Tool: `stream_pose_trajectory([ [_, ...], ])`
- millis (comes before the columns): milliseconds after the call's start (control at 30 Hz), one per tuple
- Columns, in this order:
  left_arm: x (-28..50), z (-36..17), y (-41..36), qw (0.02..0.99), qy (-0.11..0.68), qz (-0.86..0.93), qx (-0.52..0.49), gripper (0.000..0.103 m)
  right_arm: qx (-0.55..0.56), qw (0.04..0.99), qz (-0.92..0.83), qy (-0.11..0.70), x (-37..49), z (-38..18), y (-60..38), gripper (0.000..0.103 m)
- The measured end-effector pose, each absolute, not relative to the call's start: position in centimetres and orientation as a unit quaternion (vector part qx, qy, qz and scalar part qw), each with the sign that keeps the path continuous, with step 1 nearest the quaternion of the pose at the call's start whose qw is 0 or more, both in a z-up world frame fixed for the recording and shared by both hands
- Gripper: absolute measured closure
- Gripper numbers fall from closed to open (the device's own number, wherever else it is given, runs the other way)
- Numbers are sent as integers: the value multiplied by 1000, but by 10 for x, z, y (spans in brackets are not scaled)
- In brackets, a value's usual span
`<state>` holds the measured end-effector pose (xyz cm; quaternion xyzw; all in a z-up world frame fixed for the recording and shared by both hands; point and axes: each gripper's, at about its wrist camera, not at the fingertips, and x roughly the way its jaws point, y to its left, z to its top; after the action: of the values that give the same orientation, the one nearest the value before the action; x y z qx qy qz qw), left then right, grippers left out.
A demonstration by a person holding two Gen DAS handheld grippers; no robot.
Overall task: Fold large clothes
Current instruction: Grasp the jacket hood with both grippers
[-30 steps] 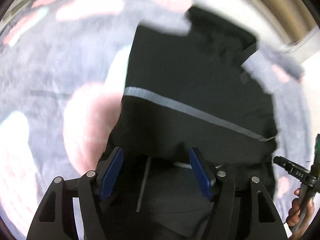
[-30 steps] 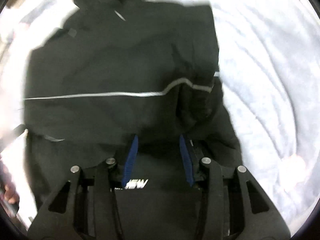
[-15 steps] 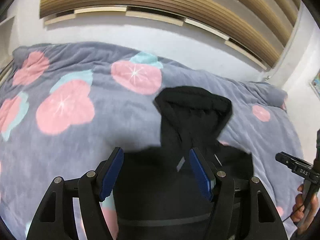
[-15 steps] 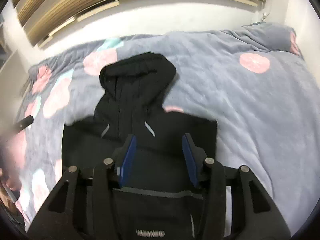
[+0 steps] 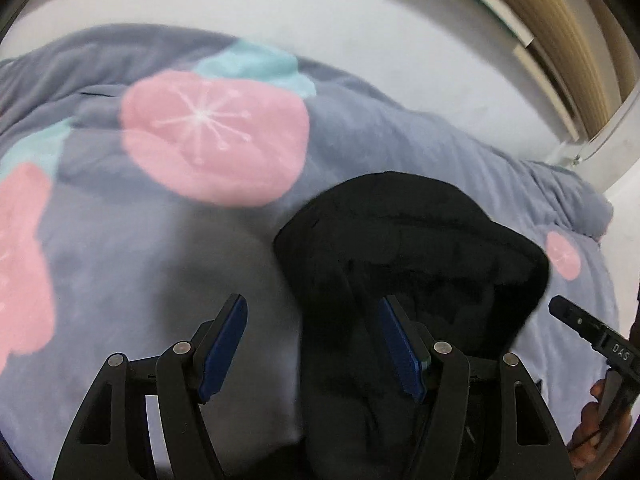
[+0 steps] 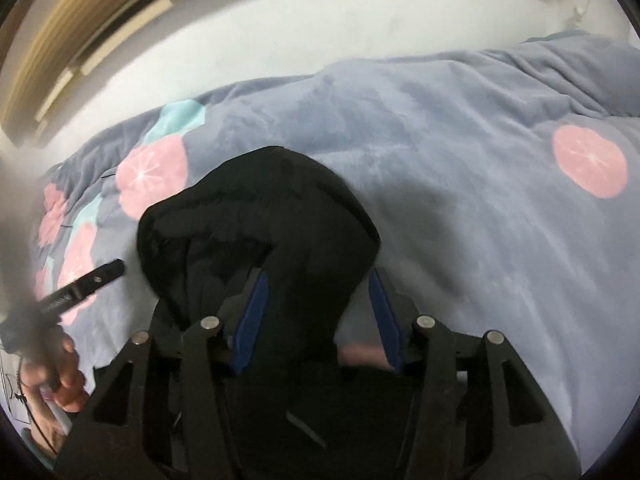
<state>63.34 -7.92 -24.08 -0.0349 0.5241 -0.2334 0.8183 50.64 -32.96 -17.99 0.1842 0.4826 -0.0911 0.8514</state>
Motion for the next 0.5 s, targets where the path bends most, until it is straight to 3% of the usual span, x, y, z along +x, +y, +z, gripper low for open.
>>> stream_pose_trajectory([
  [167,661,-273,-105,820,536,-198,-25,33,151,844,-113,502,529,-202,-326,47],
  [200,665,-279,-108,824,539,-173,-12,41,133,842,-123,508,533,-207,-323,48],
  [233,669,-283,-109,829,540,-146,0,54,112,840,-133,513,535,-212,-321,59],
  [267,672,-285,-106,828,544,-138,-8,83,98,838,-139,518,534,-216,-322,72],
  [300,672,-283,-98,821,548,-154,-45,91,93,837,-136,521,531,-217,-324,93],
  [500,630,-227,-20,812,475,-269,-206,94,126,877,-83,456,475,-191,-343,98],
])
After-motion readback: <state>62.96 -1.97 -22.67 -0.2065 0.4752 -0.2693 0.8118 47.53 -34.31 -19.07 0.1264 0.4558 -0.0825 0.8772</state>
